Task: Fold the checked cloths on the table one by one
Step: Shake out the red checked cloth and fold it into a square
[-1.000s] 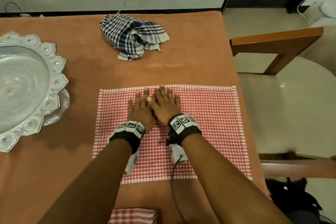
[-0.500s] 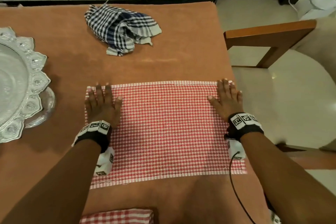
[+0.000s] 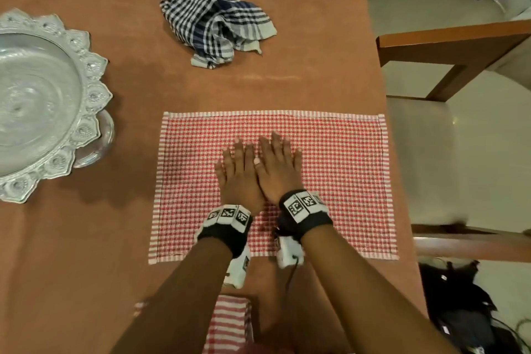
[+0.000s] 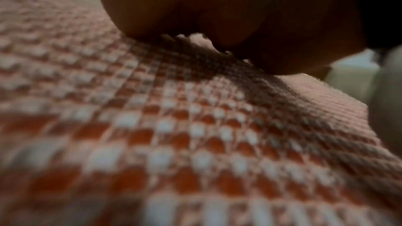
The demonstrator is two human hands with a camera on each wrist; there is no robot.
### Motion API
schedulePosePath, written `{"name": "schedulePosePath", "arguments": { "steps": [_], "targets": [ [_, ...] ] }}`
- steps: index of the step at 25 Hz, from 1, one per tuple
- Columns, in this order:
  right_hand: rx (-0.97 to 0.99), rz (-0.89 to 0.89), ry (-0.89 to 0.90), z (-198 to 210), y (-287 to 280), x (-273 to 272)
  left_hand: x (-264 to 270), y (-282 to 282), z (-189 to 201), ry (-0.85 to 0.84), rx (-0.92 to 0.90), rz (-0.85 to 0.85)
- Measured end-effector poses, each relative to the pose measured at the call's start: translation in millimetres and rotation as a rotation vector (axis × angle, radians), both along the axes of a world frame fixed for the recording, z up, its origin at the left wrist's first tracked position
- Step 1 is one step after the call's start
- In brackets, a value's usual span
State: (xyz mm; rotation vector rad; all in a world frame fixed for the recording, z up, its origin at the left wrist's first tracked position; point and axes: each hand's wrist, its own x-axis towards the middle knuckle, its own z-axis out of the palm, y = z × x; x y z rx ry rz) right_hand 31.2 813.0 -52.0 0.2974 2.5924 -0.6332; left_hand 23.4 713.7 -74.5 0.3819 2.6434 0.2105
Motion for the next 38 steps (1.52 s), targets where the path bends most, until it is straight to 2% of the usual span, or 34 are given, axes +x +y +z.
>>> {"name": "schedulePosePath", "arguments": {
  "steps": [3, 5, 10, 13, 16, 18, 20, 22, 24, 26, 30, 33, 35, 38],
  "targets": [
    [0.087, 0.093, -0.042, -15, 15, 13, -1, -18, -12, 0.002, -0.036, -0.075],
    [0.116, 0.089, -0.049, -18, 43, 24, -6, -24, -10, -0.005, -0.013, -0.08],
    [0.217, -0.209, -0.112, -15, 144, 75, -25, -88, -9, -0.003, -0.048, 0.134],
    [0.245, -0.245, -0.121, -17, 167, 89, -33, -117, -11, -0.005, -0.059, 0.16],
    [0.235, -0.265, -0.139, -11, 162, 81, -32, -105, -7, 0.015, -0.064, 0.164],
    [0.273, -0.284, -0.13, 2, 146, 77, -20, -94, 5, 0.109, -0.026, 0.143],
    [0.298, -0.237, -0.02, 15, 107, 75, 5, -75, 19, 0.229, 0.076, 0.058],
    [0.201, -0.108, 0.125, 19, 46, 75, 37, -52, 22, 0.3, 0.169, -0.062],
    [0.081, -0.001, 0.167, 12, -13, 80, 62, -40, 14, 0.23, 0.153, -0.095],
    [0.032, 0.033, 0.1, -2, -43, 88, 76, -51, -3, 0.118, 0.075, -0.022],
    [0.112, 0.132, 0.042, -23, -37, 106, 87, -88, -21, 0.144, 0.01, -0.097],
    [0.158, 0.161, 0.036, -22, -19, 113, 83, -90, -19, 0.121, -0.01, -0.072],
    [0.2, 0.122, 0.01, -24, 10, 126, 76, -101, -17, 0.107, -0.044, -0.013],
    [0.25, -0.036, -0.03, -26, 79, 160, 64, -132, -17, 0.077, -0.069, 0.071]
  ]
}}
